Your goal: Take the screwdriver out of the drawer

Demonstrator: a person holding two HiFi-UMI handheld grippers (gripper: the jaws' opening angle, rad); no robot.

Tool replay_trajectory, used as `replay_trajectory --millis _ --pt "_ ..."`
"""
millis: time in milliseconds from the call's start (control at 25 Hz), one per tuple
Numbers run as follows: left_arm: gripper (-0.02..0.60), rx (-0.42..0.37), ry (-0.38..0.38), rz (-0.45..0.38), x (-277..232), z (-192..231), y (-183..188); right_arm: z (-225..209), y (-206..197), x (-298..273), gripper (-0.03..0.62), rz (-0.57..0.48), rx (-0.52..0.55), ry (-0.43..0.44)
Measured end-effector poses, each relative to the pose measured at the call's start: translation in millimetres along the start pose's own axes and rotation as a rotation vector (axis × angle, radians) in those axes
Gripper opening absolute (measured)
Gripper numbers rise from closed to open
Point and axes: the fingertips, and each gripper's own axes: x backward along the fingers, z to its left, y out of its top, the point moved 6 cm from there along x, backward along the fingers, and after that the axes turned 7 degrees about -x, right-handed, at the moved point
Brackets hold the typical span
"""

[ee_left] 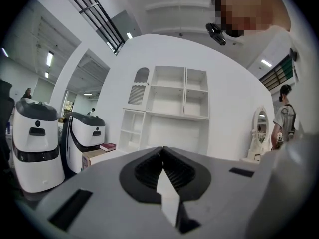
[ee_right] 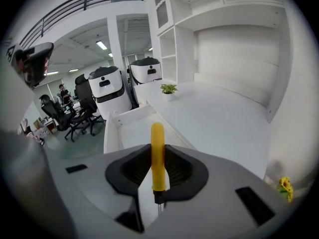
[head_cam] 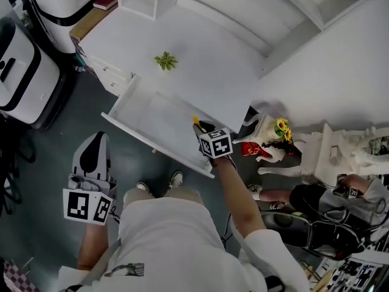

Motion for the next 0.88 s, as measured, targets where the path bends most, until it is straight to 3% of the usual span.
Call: replay_trajectory --millis 280,600,880 --pt "0.015 -0.037 -0.053 -0.060 -17 -5 29 -12 18 46 0.089 -0.143 -0.087 -0.028" --pt "0.015 -0.064 -0.052 -0.117 -17 -2 55 -28 55 109 0.089 -0.356 -0.142 -0.056" --pt "0.015 -0.070 -0.041 -0.158 -12 0 69 -22 93 170 0.089 -0.539 -0.114 -0.082"
